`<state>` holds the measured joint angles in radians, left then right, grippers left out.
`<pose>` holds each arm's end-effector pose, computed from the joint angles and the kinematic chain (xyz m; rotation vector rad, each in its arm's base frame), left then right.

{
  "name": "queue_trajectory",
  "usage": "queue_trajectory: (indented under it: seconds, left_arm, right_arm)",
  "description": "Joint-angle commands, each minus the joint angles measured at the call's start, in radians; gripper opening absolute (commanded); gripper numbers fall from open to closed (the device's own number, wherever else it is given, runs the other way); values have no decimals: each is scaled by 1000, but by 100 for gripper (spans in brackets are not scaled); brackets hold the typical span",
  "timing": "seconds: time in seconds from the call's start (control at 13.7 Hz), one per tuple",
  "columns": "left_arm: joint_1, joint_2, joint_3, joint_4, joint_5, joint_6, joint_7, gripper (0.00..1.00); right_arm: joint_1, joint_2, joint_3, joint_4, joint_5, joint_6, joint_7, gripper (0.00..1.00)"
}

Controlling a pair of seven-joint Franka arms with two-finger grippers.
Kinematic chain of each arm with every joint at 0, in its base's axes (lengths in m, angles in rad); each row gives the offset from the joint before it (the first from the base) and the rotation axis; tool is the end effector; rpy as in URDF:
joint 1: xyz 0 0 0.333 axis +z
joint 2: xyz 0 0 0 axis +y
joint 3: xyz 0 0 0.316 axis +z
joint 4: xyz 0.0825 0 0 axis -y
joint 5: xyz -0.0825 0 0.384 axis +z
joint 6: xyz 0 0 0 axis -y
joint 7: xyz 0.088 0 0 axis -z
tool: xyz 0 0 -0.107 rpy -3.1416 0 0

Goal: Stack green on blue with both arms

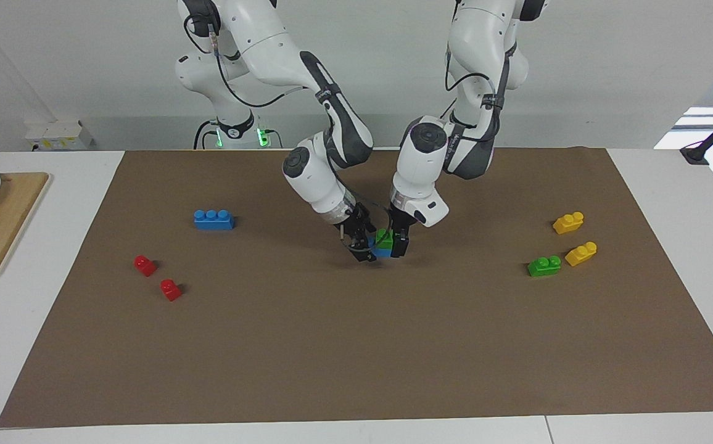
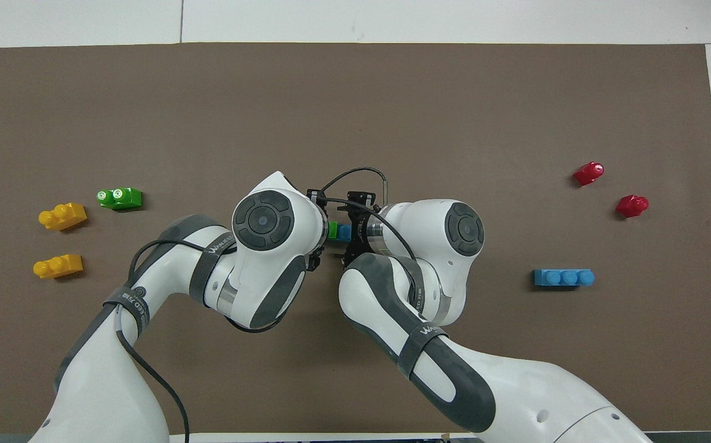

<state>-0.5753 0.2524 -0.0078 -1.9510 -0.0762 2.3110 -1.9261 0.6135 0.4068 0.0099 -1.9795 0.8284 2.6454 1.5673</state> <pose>0.5137 -0.3404 0.3610 2.3180 1.9361 -0.0370 0.5233 0.3519 0.2807 -1.8302 1.9525 0.4364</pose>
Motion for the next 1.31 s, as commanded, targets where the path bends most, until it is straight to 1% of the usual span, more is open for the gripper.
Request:
queue_trajectory:
  seconds: [0.0, 0.22, 0.36, 0.51, 0.66, 0.87, 1.09, 1.24]
  left_arm:
    - [8, -24, 2, 52, 10, -100, 12, 100]
    - [58, -31, 2, 130, 10, -208, 24, 100]
    - [95, -76, 2, 138, 10, -254, 53, 100]
    - [149, -125, 2, 139, 10, -342, 145, 100]
    - [211, -180, 2, 136, 10, -445, 322, 100]
    - [343, -258, 0, 130, 10, -513, 548, 100]
    - [428, -297, 3, 132, 10, -581, 876, 100]
    - [472, -301, 3, 136, 12, -616, 1058, 100]
  right_arm:
    - [-11, 3, 1, 8, 38, 10, -27, 100]
    - [-40, -16, -1, 8, 38, -39, -27, 100]
    - [-66, -35, -2, 5, 38, -86, -30, 100]
    - [-99, -71, -4, 5, 37, -157, -33, 100]
    - [-141, -106, -5, 5, 34, -230, -36, 100]
    - [-228, -176, -8, 8, 14, -361, -42, 100]
    - [-326, -253, -10, 30, -90, -503, -53, 100]
    - [-388, -287, -10, 63, -185, -609, -117, 100]
